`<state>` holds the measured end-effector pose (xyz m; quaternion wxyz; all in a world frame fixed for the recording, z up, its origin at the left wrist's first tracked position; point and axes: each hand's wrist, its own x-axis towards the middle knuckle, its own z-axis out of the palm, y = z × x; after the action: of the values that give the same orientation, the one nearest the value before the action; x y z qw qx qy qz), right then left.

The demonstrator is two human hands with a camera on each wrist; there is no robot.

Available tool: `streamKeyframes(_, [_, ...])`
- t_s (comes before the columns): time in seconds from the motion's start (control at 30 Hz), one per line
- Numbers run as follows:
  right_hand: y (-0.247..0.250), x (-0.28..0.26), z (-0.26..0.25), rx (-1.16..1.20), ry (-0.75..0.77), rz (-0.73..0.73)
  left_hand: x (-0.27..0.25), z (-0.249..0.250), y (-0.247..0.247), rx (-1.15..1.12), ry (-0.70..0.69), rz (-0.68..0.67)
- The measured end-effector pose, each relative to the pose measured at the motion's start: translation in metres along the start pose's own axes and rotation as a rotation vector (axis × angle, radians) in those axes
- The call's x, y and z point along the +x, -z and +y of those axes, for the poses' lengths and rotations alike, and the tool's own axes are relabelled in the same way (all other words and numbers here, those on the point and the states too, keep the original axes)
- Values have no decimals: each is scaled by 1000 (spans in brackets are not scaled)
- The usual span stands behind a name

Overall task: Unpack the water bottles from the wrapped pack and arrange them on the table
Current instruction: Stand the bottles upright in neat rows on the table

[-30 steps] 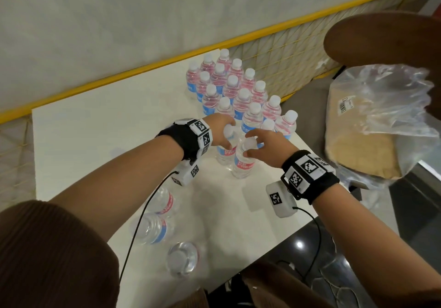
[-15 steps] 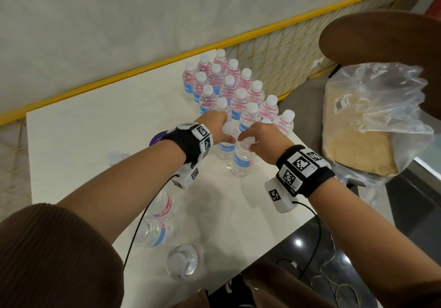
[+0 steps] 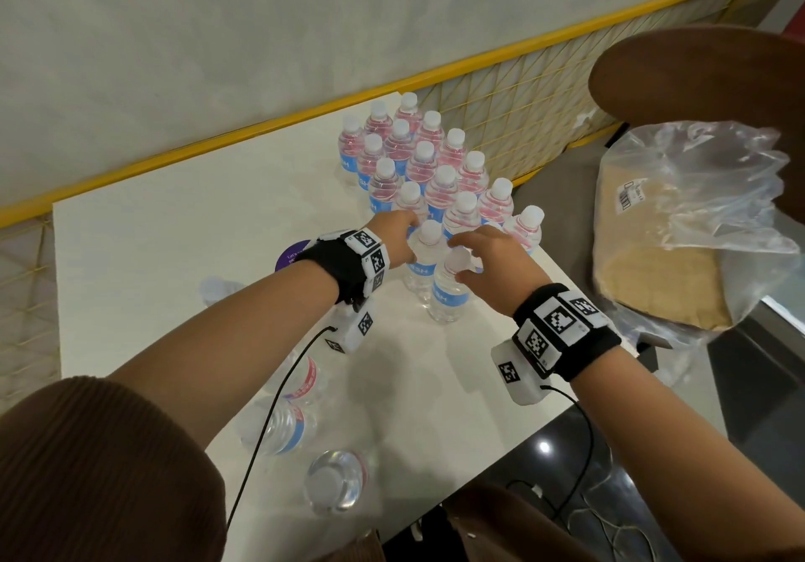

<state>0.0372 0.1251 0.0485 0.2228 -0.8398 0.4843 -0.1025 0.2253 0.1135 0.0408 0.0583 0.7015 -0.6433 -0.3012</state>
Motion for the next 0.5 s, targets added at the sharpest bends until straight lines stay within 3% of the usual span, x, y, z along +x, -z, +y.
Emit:
streamKeyframes(0.07, [1, -12, 5, 108, -89, 152, 1, -7, -4, -21, 98, -29])
streamKeyframes(0.13, [-1, -24, 15, 300, -301, 211, 2, -13, -8, -141, 194, -49])
streamKeyframes(0.27, [-33, -42, 41, 1226, -872, -65, 2, -5, -3, -528, 295, 54])
streamKeyframes(0.33, [-54, -48, 44, 1573, -1037, -156, 3, 2, 2, -633, 316, 54])
streamKeyframes(0.5, [-91, -40, 34, 2307, -1158, -61, 3, 13, -1, -290, 195, 79])
